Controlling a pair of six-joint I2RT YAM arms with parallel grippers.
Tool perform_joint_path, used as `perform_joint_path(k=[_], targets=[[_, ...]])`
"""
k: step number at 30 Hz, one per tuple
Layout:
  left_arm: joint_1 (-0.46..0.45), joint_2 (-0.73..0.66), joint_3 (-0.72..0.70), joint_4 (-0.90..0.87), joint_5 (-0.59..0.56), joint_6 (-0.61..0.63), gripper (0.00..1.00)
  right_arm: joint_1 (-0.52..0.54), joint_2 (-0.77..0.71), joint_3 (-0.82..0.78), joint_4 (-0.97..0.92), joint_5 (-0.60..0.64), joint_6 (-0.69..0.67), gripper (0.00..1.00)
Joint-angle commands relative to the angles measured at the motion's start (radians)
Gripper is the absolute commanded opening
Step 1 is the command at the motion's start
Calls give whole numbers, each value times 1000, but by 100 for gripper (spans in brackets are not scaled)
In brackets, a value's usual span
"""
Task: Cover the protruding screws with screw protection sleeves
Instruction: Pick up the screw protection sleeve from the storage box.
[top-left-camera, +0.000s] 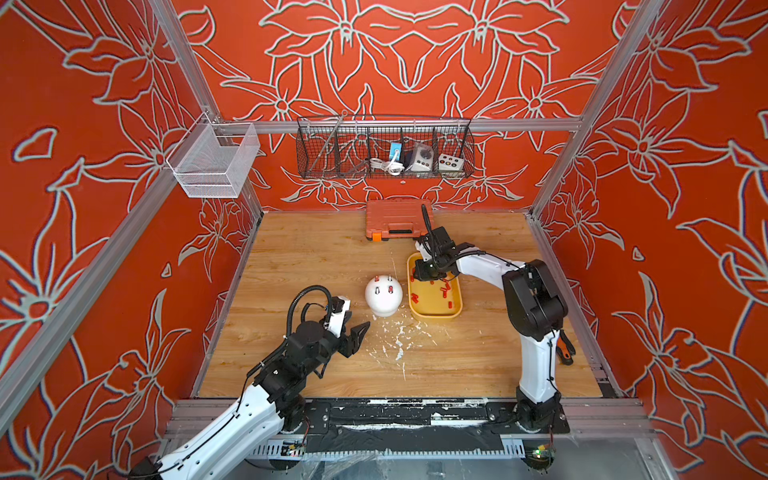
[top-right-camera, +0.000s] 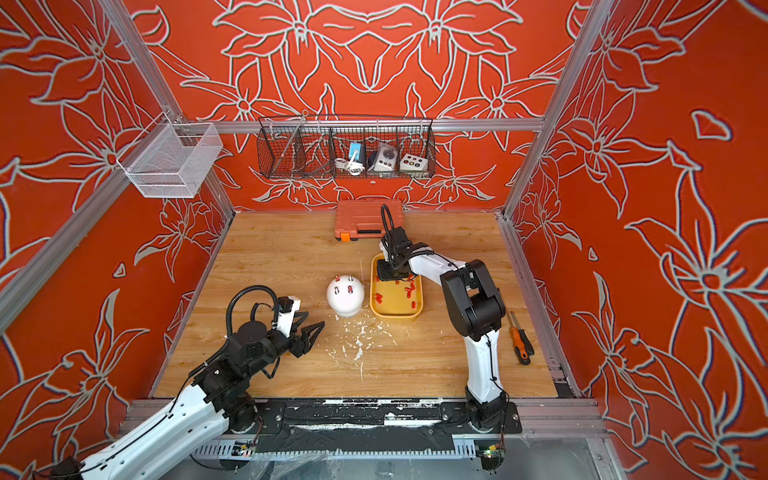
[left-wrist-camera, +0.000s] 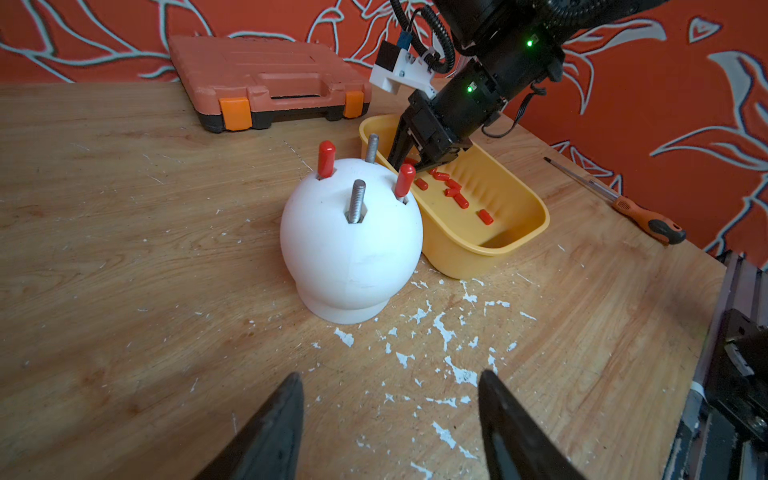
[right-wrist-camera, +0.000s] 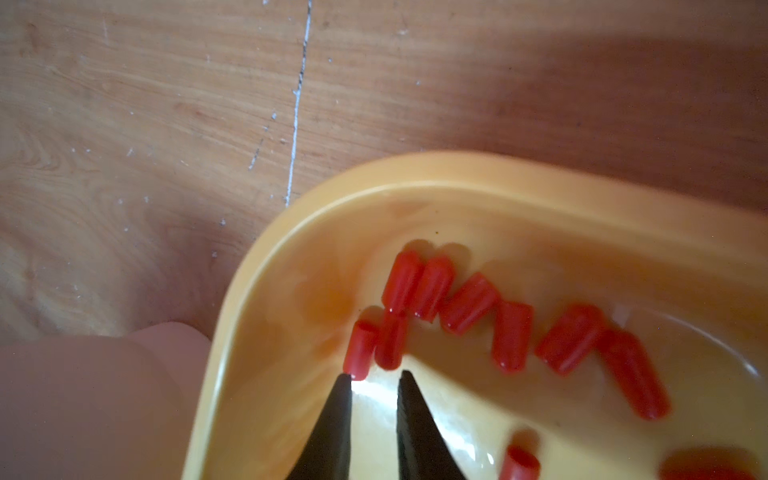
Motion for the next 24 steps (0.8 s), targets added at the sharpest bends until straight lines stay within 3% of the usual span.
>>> perform_joint_path(k=[1, 10, 16, 24], targets=[[-3, -28, -8, 18, -6, 20, 66, 0, 29, 33, 32, -11, 27, 20], [-3, -30, -15, 16, 2, 21, 66, 2, 50, 13, 42, 38, 32, 17], [-3, -30, -12, 16, -8, 13, 67, 3, 32, -7, 55, 40, 30, 2], [-2, 30, 12, -9, -189, -69, 66, 3, -116, -76, 90, -7, -1, 0]])
